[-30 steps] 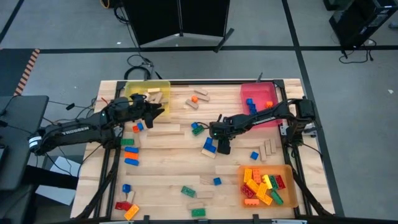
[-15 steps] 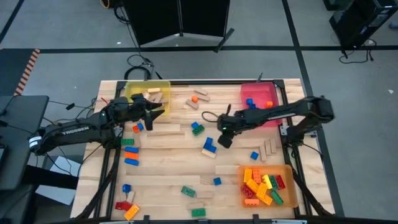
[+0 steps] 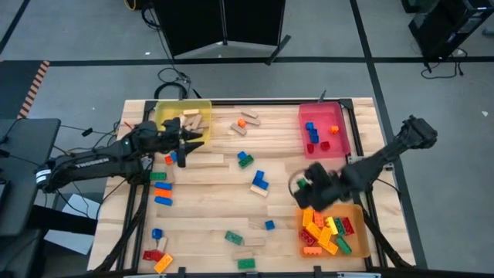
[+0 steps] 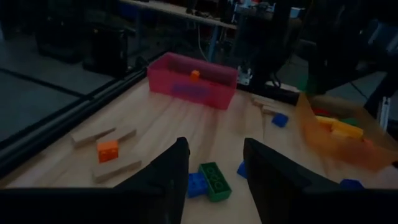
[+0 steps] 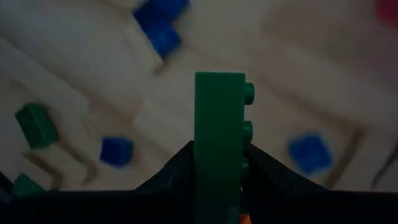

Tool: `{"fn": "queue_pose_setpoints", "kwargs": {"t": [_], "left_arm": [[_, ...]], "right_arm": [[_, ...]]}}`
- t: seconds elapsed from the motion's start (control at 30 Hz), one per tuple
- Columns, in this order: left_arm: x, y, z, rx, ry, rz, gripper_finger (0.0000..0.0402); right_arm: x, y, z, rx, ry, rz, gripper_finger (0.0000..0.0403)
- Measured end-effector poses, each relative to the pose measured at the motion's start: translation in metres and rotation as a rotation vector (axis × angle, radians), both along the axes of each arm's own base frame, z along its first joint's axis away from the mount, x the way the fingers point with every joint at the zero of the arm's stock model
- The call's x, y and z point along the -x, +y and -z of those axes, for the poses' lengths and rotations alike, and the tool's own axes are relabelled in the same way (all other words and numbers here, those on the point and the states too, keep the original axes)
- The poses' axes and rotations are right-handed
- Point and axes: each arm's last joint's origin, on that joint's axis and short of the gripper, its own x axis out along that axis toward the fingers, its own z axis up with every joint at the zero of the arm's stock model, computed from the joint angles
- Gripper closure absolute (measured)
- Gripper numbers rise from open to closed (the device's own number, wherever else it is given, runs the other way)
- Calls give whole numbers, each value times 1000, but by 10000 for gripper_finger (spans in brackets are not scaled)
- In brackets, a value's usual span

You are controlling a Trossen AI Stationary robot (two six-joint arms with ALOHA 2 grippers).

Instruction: Sort blocks by size

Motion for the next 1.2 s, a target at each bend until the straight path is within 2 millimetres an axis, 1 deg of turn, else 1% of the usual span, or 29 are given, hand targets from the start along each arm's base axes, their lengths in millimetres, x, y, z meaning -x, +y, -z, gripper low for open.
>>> {"fn": "queue_pose_setpoints", "kwargs": {"t": [0.1, 0.23, 0.37, 0.47, 0.63, 0.67, 0.77, 0.87, 0.97, 1.07, 1.2], "left_arm": [[1, -4, -2, -5, -16, 17, 245], [1, -13, -4, -13, -31, 45, 246], [1, -23, -4, -19, -22, 65, 246], [1, -31, -1, -23, 10, 64, 246], [1, -43, 2, -12, 37, 42, 246], [1, -45, 2, -13, 42, 39, 246], [3, -51, 1, -11, 103, 0, 246], [7, -54, -6, 7, 173, -82, 246], [12, -57, -16, 26, 225, -133, 246], [18, -58, -26, 100, 279, -186, 246], [25, -59, -32, 257, 414, -288, 246]], "right_arm": [[9, 28, 11, -41, 25, 53, 300], [20, 59, 28, -91, 58, 135, 300], [27, 82, 43, -157, 115, 175, 300], [30, 93, 52, -192, 182, 160, 300], [32, 101, 58, -206, 214, 126, 299], [33, 101, 58, -204, 215, 116, 287], [35, 103, 58, -198, 218, 90, 219], [39, 104, 55, -197, 218, 66, 154], [45, 105, 50, -207, 210, 24, 118], [51, 104, 42, -205, 189, -14, 109], [61, 95, 29, -156, 136, -41, 119]]}}
